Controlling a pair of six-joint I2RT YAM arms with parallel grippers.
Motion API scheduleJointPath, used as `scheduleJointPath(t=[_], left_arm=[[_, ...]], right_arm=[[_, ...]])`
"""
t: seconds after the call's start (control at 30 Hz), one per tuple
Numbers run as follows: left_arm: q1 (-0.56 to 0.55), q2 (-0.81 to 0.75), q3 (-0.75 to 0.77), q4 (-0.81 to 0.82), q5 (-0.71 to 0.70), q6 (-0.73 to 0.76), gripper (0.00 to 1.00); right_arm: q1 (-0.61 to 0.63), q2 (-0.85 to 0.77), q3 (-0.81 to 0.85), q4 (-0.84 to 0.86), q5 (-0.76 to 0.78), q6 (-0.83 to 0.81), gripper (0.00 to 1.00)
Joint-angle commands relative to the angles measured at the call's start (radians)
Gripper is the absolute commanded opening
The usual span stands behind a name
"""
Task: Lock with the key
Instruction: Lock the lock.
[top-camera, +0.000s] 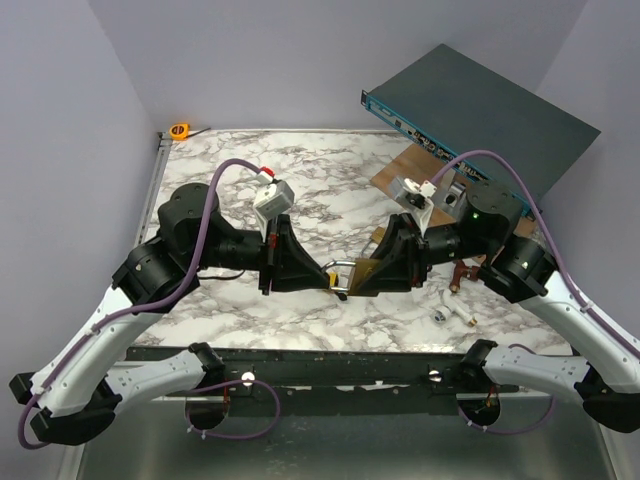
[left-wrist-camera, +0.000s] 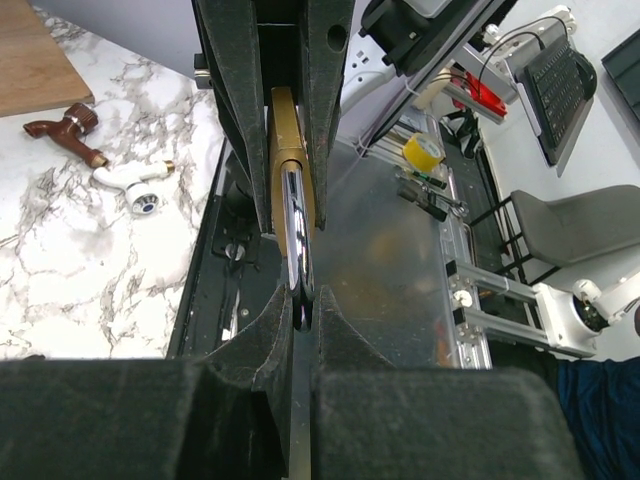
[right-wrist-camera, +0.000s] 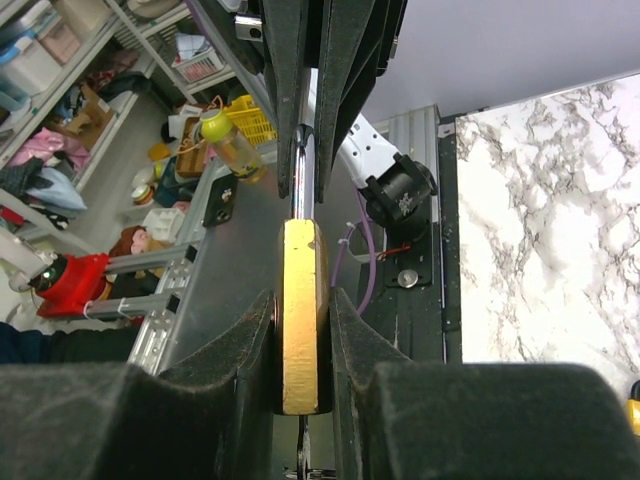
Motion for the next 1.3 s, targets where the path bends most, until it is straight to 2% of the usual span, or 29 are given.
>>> scheduleJointPath(t=[0.0, 0.33, 0.67, 0.97, 1.07, 1.17, 1.27], left_arm=[[-0.051, 0.185, -0.064, 0.071, -0.095, -0.001, 0.00], [-0.059, 0.179, -0.075, 0.085, -0.104, -0.007, 0.00], [-0.059, 0.015, -0.112, 0.167, -0.325, -0.001, 0.00], [-0.058, 0.089, -0.030, 0.062, -0.291, 0.003, 0.00], [-0.059, 0.092, -0.030, 0.064, -0.290, 0.004, 0.11], [-0.059, 0.100, -0.026, 0.054, -0.282, 0.007, 0.10], [-0.059, 0.106, -0.027, 0.037, -0.273, 0.018, 0.03]], right_arm=[[0.043, 0.062, 0.011, 0.270, 0.105, 0.003, 0.01], [0.047, 0.063, 0.011, 0.263, 0.111, -0.003, 0.01], [0.047, 0.039, 0.020, 0.256, 0.159, -0.009, 0.01], [0.047, 0.040, 0.031, 0.272, 0.142, 0.003, 0.01], [0.047, 0.034, 0.032, 0.269, 0.159, 0.004, 0.01], [0.047, 0.031, 0.032, 0.264, 0.178, 0.003, 0.01], [0.047, 0.027, 0.029, 0.269, 0.192, 0.009, 0.01]])
